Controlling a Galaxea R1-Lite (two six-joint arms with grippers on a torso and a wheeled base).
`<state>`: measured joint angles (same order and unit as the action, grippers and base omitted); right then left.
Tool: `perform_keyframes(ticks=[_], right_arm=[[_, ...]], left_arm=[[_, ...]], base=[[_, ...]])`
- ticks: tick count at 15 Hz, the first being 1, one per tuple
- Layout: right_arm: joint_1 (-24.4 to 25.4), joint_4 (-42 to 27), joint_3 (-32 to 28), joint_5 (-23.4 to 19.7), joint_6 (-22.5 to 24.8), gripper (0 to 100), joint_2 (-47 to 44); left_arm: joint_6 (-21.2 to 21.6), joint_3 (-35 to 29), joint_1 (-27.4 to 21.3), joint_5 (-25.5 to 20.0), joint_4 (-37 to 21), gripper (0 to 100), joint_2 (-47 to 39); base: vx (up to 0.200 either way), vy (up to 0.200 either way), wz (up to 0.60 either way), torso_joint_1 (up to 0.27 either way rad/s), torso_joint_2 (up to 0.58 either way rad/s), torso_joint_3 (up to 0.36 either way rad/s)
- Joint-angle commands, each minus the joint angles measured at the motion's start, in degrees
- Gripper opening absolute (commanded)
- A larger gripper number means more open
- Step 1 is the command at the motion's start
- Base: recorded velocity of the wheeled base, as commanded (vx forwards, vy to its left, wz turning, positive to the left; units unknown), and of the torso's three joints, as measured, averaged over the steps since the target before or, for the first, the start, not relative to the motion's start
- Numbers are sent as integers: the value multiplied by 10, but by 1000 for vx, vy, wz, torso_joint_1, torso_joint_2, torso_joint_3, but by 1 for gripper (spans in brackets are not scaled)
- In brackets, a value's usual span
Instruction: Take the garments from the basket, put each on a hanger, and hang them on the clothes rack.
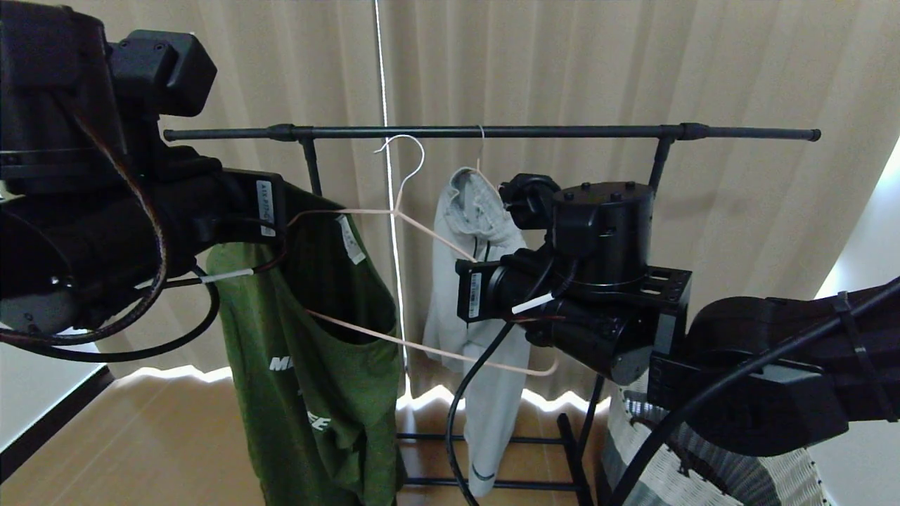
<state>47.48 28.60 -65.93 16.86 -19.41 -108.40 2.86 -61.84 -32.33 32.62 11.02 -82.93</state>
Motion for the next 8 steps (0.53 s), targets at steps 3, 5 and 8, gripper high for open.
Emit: perform_keyframes(ticks=[3,5,8], right_arm=[[-2,2,-8,-4,0,0,-8],[4,21,-17,-4,2,0,-25],[9,35,-19,-6,10,0,-35]], left_arm=[[-1,-11,-56,-18,1,0,-9],[-1,-21,-70,-56,1,0,-18],[-1,-28,-72,-99,1,0,-31]], base=[[0,0,0,0,0,0],[0,0,0,0,0,0],[0,0,0,0,0,0]])
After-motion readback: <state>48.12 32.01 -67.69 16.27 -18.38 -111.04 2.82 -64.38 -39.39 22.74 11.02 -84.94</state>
